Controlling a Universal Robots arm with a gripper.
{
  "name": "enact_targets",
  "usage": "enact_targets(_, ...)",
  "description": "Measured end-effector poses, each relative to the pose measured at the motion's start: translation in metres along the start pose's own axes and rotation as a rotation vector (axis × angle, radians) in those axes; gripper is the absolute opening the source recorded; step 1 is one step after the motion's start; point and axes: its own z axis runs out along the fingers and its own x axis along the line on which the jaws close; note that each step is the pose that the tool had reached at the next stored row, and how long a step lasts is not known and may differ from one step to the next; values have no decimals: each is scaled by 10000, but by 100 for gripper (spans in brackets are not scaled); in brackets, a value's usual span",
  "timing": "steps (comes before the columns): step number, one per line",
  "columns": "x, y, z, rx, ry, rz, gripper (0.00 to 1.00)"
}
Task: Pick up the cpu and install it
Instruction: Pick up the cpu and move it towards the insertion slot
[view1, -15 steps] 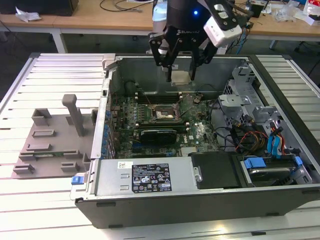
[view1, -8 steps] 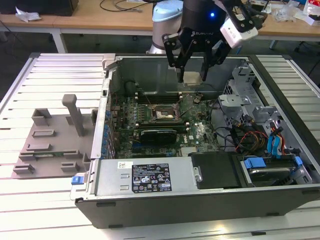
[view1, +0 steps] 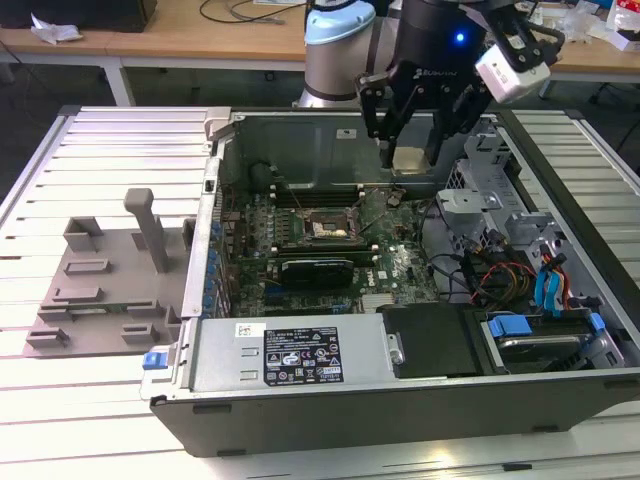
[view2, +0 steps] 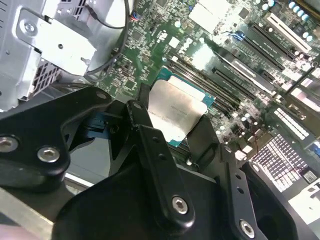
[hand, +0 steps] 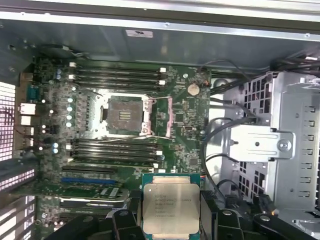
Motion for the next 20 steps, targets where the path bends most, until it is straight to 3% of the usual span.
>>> enact_targets(4, -194, -9, 36, -1, 6, 0, 55)
enact_targets(5, -311, -4, 100, 2, 13, -1, 55)
enact_targets(6, -311, 18, 176, -6, 12, -1, 55)
enact_targets(8, -246, 32, 195, -7, 11, -1, 55)
enact_targets(10, -223, 40, 215, -6, 12, -1, 55)
enact_targets(17, -214, 57, 291, -6, 12, -1, 55)
enact_targets(20, -216, 105, 328, -7, 11, 1, 55)
